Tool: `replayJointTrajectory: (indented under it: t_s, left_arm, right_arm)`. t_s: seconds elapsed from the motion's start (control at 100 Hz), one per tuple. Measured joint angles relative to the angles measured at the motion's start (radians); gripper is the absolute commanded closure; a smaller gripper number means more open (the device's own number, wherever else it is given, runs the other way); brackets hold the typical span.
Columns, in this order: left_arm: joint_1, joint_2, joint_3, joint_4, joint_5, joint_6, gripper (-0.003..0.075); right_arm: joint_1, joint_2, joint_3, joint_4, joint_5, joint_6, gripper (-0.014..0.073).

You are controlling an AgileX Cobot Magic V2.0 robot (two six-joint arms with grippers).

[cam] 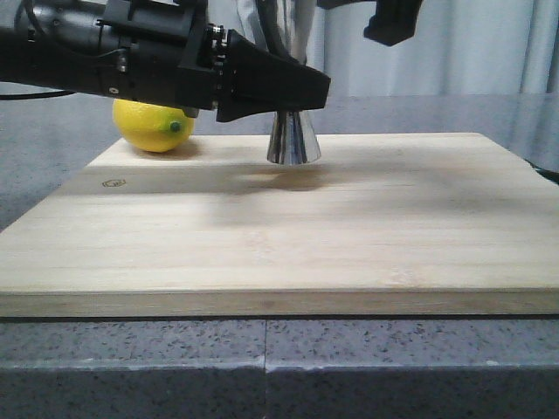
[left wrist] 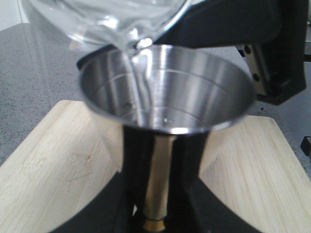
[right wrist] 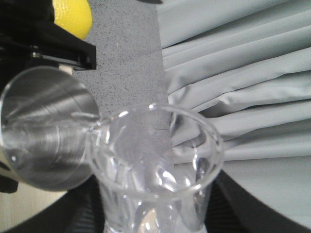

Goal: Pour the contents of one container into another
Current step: 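Tilt the beaker with the right gripper, pouring liquid into the jigger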

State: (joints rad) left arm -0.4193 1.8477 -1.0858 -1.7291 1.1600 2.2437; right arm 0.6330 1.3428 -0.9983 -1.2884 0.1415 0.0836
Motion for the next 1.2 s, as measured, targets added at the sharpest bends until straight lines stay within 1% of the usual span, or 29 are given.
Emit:
replayJointTrajectory:
  t_s: [0.29,1.2]
  left_arm:
    - [0.0,0.0,0.0,0.0,0.0,0.0,0.0657]
    - [-0.004,0.004,0.0,0.0,-0.004,-0.001,0.0657]
  right_arm:
    - [0.0,0.0,0.0,-0.036,-0.002,0.0,0.0327]
    - [0.0,0.0,-0.002,-0.08,0.008,0.0,0.0327]
